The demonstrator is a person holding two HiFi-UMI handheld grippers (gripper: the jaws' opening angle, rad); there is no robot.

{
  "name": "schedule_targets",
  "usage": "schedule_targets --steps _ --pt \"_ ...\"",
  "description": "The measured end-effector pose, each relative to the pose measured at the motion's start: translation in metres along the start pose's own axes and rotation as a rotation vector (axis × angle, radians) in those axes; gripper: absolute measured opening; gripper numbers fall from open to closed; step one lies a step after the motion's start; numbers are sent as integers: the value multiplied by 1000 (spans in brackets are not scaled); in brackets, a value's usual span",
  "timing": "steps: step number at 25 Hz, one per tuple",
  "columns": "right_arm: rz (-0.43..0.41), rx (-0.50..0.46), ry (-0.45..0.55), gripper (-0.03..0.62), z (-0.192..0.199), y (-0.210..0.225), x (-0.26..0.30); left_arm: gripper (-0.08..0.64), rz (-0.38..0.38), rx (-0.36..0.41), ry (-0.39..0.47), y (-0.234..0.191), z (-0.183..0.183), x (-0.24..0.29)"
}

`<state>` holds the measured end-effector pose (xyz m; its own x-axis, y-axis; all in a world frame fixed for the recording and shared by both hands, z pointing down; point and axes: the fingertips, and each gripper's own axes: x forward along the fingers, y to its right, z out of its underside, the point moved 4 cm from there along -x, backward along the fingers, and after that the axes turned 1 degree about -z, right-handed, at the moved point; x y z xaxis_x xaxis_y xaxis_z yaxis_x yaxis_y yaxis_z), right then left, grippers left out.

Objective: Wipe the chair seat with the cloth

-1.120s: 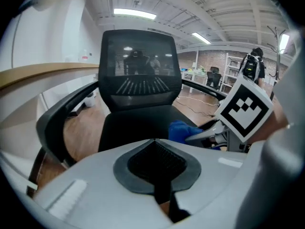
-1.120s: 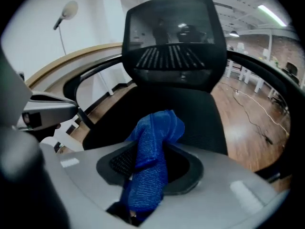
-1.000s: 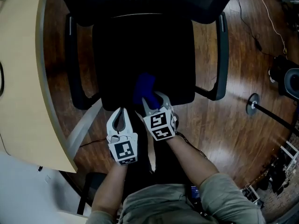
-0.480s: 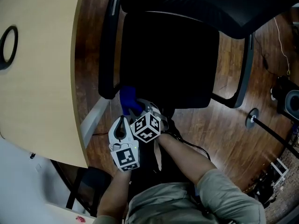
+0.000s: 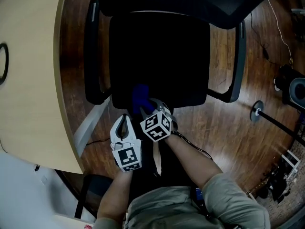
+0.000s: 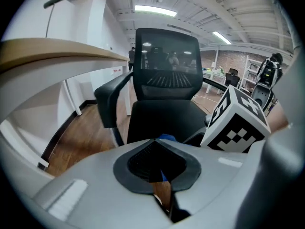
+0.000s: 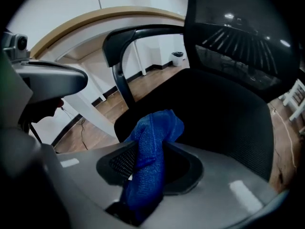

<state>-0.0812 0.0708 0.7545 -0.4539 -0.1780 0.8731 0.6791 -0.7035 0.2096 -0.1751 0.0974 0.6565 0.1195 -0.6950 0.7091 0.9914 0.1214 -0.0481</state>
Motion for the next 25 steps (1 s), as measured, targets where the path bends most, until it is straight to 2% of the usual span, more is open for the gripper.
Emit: schedule_targets --steps 6,14,21,25 --pt "146 176 7 132 50 73 -52 5 138 102 29 75 -31 18" --pt "264 342 15 132 123 150 -115 5 261 209 42 180 -54 32" --pt "309 429 -31 132 193 190 -138 5 301 270 18 235 -43 36" --pt "286 423 -52 132 202 196 -137 5 306 291 3 251 -42 38"
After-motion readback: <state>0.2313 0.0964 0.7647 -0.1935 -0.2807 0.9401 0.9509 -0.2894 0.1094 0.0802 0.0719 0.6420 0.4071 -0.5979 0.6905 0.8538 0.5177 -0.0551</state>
